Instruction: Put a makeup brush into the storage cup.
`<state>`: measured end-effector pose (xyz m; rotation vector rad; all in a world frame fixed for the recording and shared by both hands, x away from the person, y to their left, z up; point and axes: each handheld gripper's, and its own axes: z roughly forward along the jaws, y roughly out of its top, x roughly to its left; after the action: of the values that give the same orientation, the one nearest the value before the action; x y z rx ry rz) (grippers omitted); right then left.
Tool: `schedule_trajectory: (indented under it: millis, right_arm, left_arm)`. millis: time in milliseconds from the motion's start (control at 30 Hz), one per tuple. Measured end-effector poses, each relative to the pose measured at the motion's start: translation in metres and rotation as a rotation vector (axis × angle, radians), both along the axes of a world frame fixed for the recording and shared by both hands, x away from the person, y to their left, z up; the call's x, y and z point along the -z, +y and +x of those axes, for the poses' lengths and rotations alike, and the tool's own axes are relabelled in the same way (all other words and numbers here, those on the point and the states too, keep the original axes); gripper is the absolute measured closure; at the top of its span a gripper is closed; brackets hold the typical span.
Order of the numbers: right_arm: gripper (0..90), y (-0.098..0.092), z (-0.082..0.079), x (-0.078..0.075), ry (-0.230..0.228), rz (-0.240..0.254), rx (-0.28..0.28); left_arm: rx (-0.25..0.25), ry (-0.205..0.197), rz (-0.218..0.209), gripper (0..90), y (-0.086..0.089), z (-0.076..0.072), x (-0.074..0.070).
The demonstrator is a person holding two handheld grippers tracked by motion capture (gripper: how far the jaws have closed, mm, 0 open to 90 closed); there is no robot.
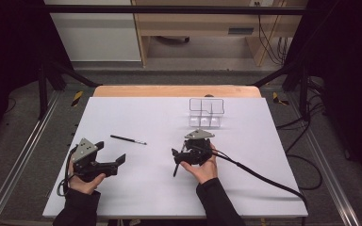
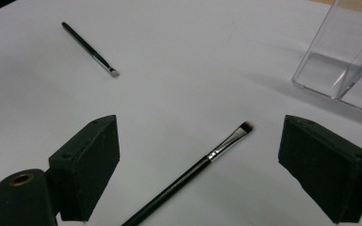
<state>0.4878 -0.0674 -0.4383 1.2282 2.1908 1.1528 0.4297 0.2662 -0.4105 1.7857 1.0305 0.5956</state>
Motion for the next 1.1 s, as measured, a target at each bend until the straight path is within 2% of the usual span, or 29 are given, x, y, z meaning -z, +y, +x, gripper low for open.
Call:
schedule_trajectory:
  millis: [667,1100]
  right_arm:
    - [24.6,0.011,0.005,0.030,0.064,-0.065,0.003]
    - [40.0,0.013,0.005,0.042,0.082,-0.136,-0.021]
  left_arm:
    - [0.006,0.002,0.000,3.9,-0.001,0.000,0.000]
    - [0.007,0.005,0.001,4.1,-0.001,0.000,0.001]
